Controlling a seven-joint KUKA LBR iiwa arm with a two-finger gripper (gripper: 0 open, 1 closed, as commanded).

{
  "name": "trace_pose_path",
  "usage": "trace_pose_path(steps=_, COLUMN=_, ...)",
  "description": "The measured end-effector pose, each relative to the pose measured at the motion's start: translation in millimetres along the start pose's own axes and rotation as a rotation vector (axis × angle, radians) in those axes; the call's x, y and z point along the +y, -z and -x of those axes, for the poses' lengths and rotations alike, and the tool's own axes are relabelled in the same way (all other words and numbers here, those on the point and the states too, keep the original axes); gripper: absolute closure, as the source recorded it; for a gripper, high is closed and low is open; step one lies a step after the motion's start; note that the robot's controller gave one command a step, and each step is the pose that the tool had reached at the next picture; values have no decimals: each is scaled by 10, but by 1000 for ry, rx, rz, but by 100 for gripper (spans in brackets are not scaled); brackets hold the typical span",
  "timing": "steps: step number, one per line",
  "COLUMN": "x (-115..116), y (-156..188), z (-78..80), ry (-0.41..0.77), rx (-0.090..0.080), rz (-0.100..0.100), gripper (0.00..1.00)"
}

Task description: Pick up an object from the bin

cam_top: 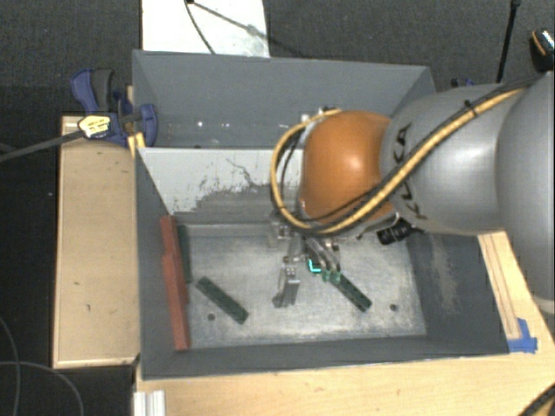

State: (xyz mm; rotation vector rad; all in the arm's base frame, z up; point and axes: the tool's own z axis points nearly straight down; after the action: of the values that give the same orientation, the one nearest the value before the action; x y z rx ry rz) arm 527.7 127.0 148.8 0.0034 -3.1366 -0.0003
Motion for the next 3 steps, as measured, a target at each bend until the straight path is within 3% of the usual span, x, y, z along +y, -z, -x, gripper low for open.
trace_pose_path(steps=1, x=1003, y=-824, z=-263, ry=74, rx=0, rz=3, gripper=0)
trace_pose_path(steps=2, x=515, y=-790, z=-300, ry=-13, rx=-3, rz=-2, gripper=0)
trace_pose_path(steps=3, x=535, y=-789, z=-300, ry=-15, rx=-4, rz=0, gripper=100)
